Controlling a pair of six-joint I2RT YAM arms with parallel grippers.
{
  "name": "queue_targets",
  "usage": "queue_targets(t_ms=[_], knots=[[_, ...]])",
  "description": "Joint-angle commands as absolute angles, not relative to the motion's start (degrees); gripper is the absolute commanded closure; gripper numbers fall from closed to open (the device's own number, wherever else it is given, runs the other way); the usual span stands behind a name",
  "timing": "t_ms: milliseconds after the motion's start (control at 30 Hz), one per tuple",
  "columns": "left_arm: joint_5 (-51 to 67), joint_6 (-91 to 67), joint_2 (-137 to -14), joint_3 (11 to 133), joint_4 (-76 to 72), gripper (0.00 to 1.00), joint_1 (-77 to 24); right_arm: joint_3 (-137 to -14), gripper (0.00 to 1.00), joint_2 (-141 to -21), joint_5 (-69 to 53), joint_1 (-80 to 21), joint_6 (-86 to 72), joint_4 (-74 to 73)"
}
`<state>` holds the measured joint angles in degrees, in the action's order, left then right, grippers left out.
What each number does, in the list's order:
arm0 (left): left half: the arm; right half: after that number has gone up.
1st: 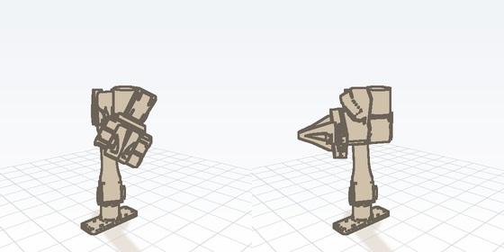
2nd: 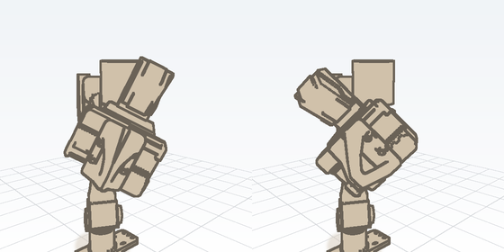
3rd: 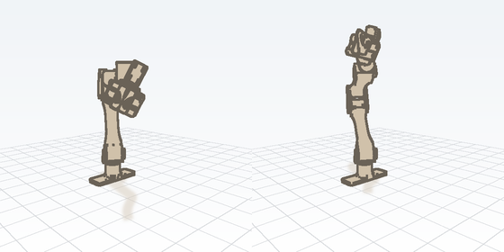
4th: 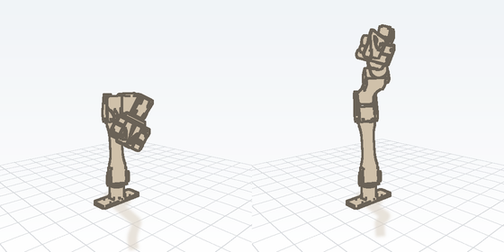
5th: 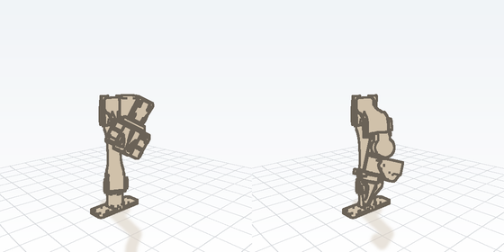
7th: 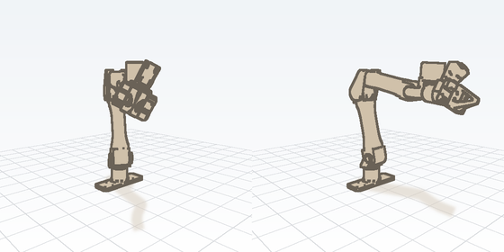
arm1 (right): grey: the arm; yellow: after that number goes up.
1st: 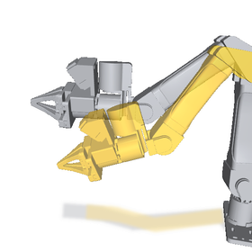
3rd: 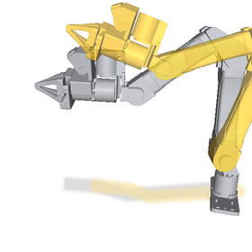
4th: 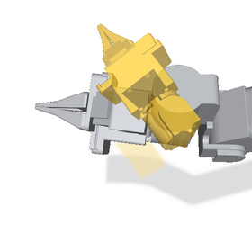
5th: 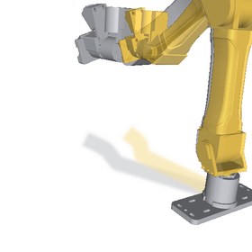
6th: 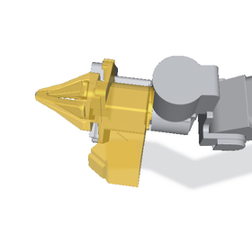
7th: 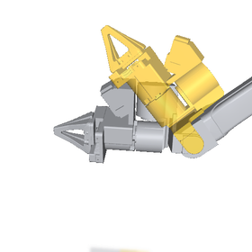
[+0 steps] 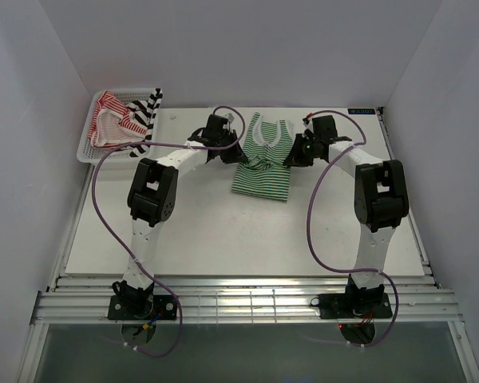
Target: Fold and stack the tank tops
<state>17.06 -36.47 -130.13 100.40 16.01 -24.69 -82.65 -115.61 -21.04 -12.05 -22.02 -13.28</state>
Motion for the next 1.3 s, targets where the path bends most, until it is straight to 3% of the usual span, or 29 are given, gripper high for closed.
queue_targets(t_ms=[0,67,133,167,200,333,367,433,467,633,867,1267], knots=[[18.02,-36.3,-129.81,102.66,14.85,0.94,-24.17,-85.6,0.87,-116.54,-21.19,-11.6,-22.06,-11.16],[17.93,-36.3,-129.81,103.09,14.94,0.76,-24.17,-85.87,0.75,-116.54,-21.09,-11.51,-22.15,-11.16],[18.1,-36.12,-129.47,103.62,15.12,0.69,-24.08,-86.31,0.68,-116.02,-21.27,-11.51,-22.32,-11.16],[18.37,-35.86,-129.2,104.32,15.29,0.54,-24.08,-86.57,0.61,-115.75,-21.53,-11.43,-22.24,-11.25],[18.54,-35.77,-128.85,104.67,15.38,0.48,-24.08,-86.83,0.47,-115.32,-21.71,-11.43,-22.24,-11.51],[19.07,-35.33,-126.22,105.38,15.73,0.14,-24.08,-86.05,0.28,-110.93,-23.29,-11.51,-21.01,-12.13],[19.07,-35.25,-124.38,105.03,15.91,0.02,-24.08,-84.83,0.17,-109.96,-24.25,-11.69,-20.4,-12.22],[18.81,-35.24,-122.0,102.49,15.82,0.02,-24.08,-83.07,0.02,-107.15,-24.35,-12.56,-19.78,-12.22],[18.46,-35.24,-119.29,101.26,15.82,0.02,-24.08,-81.32,0.1,-106.36,-24.35,-12.92,-18.82,-12.22],[15.12,-35.59,-111.37,90.73,15.55,0.02,-24.08,-77.52,0.1,-103.54,-25.92,-15.11,-17.67,-11.26],[10.2,-36.91,-100.38,77.37,16.43,0.02,-23.82,-84.19,0.1,-108.97,-27.95,-21.7,-13.27,-12.39],[7.03,-37.35,-94.66,70.75,20.3,0.02,-21.45,-95.01,0.1,-121.64,-25.23,-25.58,-15.2,-13.63]])
